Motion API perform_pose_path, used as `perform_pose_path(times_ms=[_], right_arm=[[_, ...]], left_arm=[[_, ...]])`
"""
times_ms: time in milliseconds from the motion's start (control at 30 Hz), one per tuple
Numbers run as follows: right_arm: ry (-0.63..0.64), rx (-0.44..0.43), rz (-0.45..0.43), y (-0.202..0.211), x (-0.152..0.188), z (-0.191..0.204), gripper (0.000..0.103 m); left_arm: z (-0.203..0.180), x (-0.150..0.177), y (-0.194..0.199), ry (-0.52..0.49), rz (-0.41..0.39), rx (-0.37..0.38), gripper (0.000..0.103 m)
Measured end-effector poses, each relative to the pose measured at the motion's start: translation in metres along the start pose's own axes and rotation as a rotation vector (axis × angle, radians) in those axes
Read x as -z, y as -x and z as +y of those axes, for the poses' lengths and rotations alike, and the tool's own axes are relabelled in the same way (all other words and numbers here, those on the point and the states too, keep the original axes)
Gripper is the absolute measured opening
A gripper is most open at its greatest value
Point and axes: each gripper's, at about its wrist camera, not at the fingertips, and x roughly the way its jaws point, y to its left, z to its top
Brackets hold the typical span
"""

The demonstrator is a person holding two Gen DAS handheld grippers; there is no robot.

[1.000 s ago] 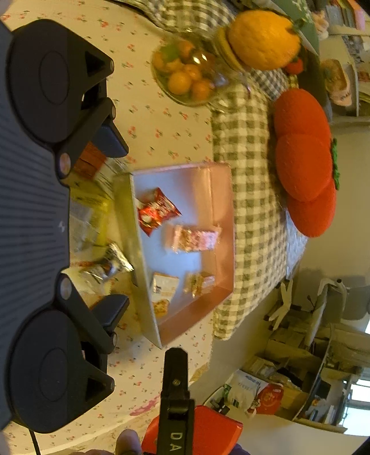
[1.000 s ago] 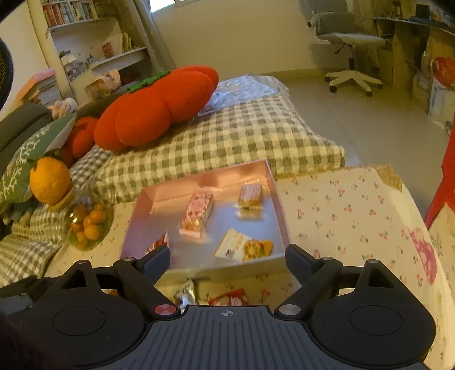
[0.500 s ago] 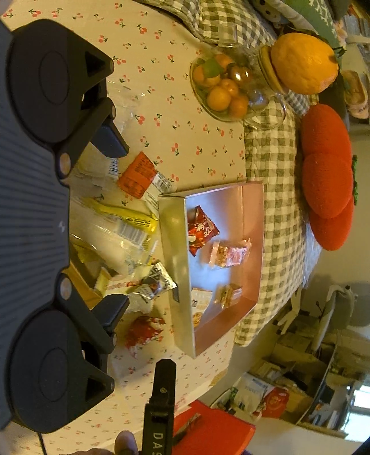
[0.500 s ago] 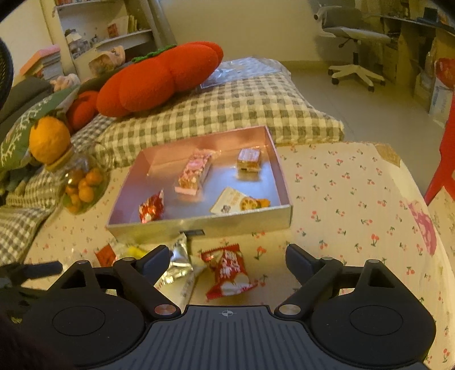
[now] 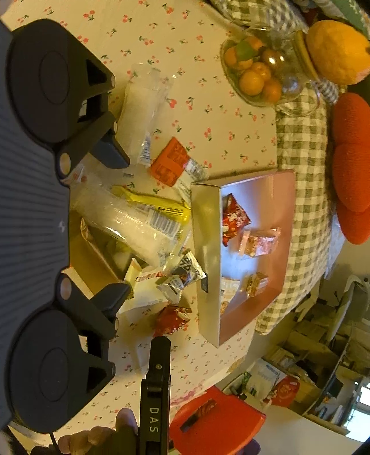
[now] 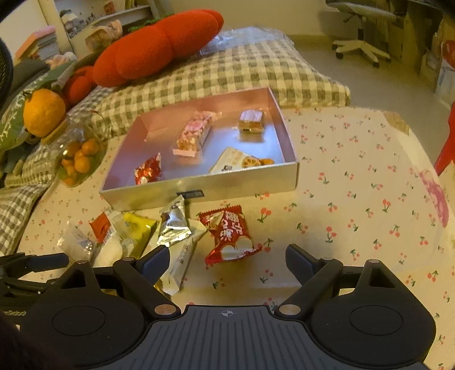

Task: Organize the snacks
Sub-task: 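Withdraw both tools from the box toward the remaining snacks, then grasp the clear-wrapped white snack with the left tool while the right tool grasps the red candy packet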

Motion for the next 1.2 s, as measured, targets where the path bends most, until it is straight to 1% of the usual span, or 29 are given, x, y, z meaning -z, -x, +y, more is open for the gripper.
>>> perform_pose_path(times_ms=[200, 300, 367, 500, 700, 733, 867, 967, 1133, 1167, 1200], right_arm=[[-0.015, 0.018, 0.036, -0.012, -0.001, -0.001, 0.091], [-0.023, 0.018, 0.047, -0.016, -0.002, -0.002, 0.091], [-0.022, 0.019, 0.051, -0.019, -0.003, -0.002, 0.091], [-0.015, 0.027, 0.054, -0.025, -0.003, 0.0, 0.091], [-0.013, 0.021, 0.051, -0.033, -0.005, 0.001, 0.09], [-0.012, 0.022, 0.047, -0.034, -0.005, 0.001, 0.09], [-0.024, 0.027, 0.046, -0.038, -0.007, 0.001, 0.09], [-0.046, 0.023, 0.044, -0.04, -0.008, -0.002, 0.09], [-0.063, 0.023, 0.03, -0.042, -0.01, -0.003, 0.088], [-0.059, 0.024, 0.028, -0.042, -0.01, -0.002, 0.086], [-0.053, 0.025, 0.028, -0.043, -0.01, -0.001, 0.081]], left_arm=[[0.002, 0.002, -0.009, -0.003, 0.035, 0.008, 0.07], [0.001, 0.002, -0.012, -0.011, 0.045, 0.011, 0.063], [0.002, 0.002, -0.015, -0.014, 0.051, 0.007, 0.057], [0.002, 0.002, -0.019, -0.035, 0.053, -0.016, 0.051], [0.008, 0.001, -0.02, -0.023, 0.061, -0.02, 0.041], [0.009, 0.001, -0.02, -0.019, 0.063, -0.016, 0.037], [0.011, 0.002, -0.016, -0.02, 0.064, -0.013, 0.028], [0.011, 0.001, -0.014, -0.02, 0.057, -0.013, 0.025], [0.013, -0.001, -0.012, 0.0, 0.056, -0.014, 0.023], [0.013, -0.001, -0.012, 0.004, 0.056, -0.015, 0.023], [0.014, -0.001, -0.011, 0.007, 0.056, -0.016, 0.023]])
